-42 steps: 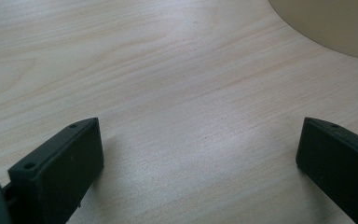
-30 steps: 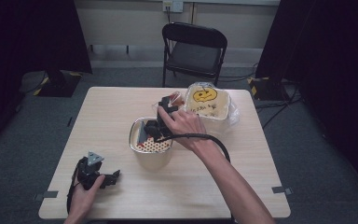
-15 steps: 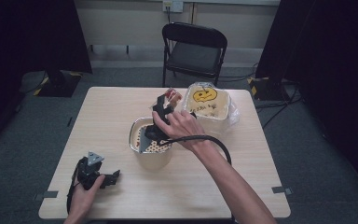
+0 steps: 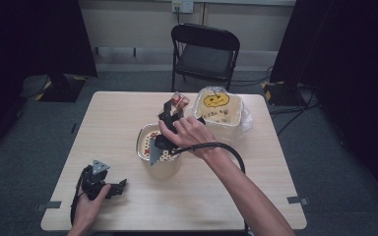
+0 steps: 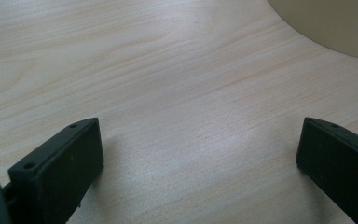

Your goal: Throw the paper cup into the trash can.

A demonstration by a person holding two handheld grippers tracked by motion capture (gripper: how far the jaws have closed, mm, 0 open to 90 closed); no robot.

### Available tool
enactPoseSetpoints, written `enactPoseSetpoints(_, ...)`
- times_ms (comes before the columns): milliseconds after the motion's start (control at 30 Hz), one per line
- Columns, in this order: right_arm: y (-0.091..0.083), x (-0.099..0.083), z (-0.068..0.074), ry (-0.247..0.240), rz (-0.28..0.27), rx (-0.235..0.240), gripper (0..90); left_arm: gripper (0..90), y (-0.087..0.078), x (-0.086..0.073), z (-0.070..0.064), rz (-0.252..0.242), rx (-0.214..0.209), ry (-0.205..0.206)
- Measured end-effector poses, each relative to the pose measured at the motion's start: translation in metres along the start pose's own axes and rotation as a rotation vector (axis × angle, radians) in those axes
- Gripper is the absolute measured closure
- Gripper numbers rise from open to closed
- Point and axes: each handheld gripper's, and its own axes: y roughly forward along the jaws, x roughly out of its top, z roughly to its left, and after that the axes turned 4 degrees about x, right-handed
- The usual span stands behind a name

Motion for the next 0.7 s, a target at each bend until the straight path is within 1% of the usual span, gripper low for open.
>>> enactPoseSetpoints(133,-0.0004,-0.0008,-0.0007,0.001,0.006,-0.004,47.8,0.0,0.0000,0.0000,0.0001,0.000,-0.001,0.001)
enactPoseSetpoints(333,-0.0011,-0.0008,0.0004,-0.021,0.010,-0.012,47.9,0.0,0.0000,0.0000,0.0000,0.000,0.000,0.000)
enactPoseSetpoints(433,-0.0013,-0.0011,-0.0005,-0.026,0.014,-0.020,48.0,0.0,0.0000,0.0000,0.0000,0.000,-0.001,0.000)
enactPoseSetpoints(467,-0.0013,-0.0018,-0.0020,-0.025,0.008,-0.018,48.0,0.0,0.0000,0.0000,0.0001,0.000,-0.001,0.001)
enactPoseSetpoints(500,-0.0012,-0.0026,-0.0027,-0.020,0.012,-0.030,48.1,0.0,0.0000,0.0000,0.0001,0.000,-0.001,0.001)
enactPoseSetpoints(600,-0.0015,-0.0047,-0.0040,-0.002,0.010,-0.016,48.1,0.0,0.0000,0.0000,0.0000,0.000,-0.001,0.000)
enactPoseSetpoints(633,-0.0016,-0.0053,-0.0042,0.016,0.008,-0.006,48.1,0.0,0.0000,0.0000,0.0000,0.000,0.000,0.000)
enactPoseSetpoints(667,-0.0018,-0.0060,-0.0046,0.028,0.009,-0.007,48.1,0.0,0.0000,0.0000,0.0000,0.000,-0.001,0.000)
enactPoseSetpoints(700,-0.0022,-0.0068,-0.0048,0.055,0.002,0.009,48.1,0.0,0.0000,0.0000,0.0001,0.000,-0.001,0.001)
